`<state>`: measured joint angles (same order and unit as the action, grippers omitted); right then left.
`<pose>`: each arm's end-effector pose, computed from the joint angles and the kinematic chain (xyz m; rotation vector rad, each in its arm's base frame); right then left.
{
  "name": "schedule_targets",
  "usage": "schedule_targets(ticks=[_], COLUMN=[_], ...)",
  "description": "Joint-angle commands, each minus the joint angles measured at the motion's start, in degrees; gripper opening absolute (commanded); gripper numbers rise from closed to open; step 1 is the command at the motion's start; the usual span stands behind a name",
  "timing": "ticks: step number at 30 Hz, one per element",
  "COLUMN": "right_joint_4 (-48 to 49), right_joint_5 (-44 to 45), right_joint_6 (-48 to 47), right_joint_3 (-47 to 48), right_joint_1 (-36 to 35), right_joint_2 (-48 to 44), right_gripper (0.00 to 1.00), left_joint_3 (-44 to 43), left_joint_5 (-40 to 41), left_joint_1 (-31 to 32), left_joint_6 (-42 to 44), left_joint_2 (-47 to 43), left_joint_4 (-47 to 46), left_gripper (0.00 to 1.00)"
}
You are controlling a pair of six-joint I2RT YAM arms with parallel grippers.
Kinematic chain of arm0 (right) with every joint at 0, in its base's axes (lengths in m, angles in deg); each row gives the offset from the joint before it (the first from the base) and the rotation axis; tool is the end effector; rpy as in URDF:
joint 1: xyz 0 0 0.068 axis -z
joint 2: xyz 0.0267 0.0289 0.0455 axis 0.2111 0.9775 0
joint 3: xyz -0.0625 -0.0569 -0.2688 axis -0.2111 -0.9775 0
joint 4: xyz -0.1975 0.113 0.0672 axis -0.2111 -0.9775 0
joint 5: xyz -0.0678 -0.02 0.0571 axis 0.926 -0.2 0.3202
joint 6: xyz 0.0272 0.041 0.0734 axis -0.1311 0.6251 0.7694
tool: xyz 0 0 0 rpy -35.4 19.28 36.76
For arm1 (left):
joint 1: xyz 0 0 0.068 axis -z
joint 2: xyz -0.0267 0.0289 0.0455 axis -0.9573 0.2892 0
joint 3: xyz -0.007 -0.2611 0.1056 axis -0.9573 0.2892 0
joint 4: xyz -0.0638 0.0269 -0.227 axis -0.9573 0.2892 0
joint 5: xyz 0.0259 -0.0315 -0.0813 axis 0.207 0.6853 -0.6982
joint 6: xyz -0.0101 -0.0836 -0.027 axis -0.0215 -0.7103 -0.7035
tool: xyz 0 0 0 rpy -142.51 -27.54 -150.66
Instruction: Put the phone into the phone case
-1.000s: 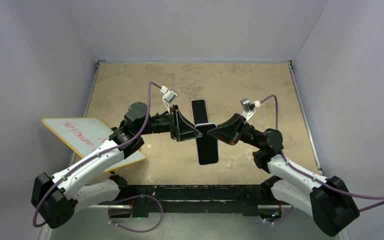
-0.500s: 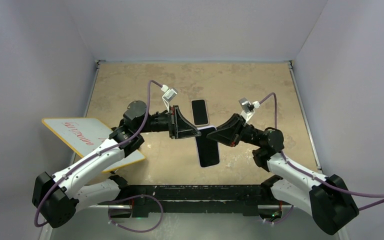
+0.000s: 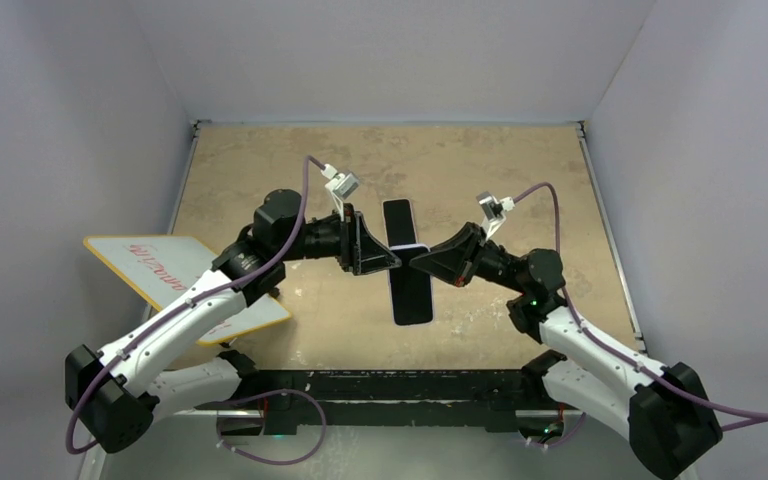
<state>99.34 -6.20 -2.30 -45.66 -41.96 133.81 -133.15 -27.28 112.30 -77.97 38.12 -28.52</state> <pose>0.1422 0.1418 0.3331 -0.4393 1.3352 1.7131 0.1605 -0.1926 0.3540 0.5448 1.9254 -1.5198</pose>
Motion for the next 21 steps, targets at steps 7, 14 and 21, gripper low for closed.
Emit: schedule_targets(ticks=[7, 14, 21], right_joint_4=[1.88, 1.85, 1.94], right_joint_5=[8.18, 7.61, 7.26], right_joint_6=[-1.88, -2.16, -1.85], right_joint_3=[3.94, 4.76, 4.63], right_joint_1=[-0.04, -0.02, -0.03], right_joint_2=[-3.79, -2.55, -1.97], right_gripper=[0.00, 0.00, 0.00], left_joint_3=[0.50, 0.23, 0.04], left_joint_5=[6.22, 7.25, 4.58], left_joint_1=[-0.13, -0.18, -0.16], left_joint_6=[-1.23, 1.14, 0.74], left_joint_2=[-4.27, -2.89, -0.05], left_joint_4=[1.47, 2.20, -0.59], left_gripper=[0.50, 0.45, 0.45])
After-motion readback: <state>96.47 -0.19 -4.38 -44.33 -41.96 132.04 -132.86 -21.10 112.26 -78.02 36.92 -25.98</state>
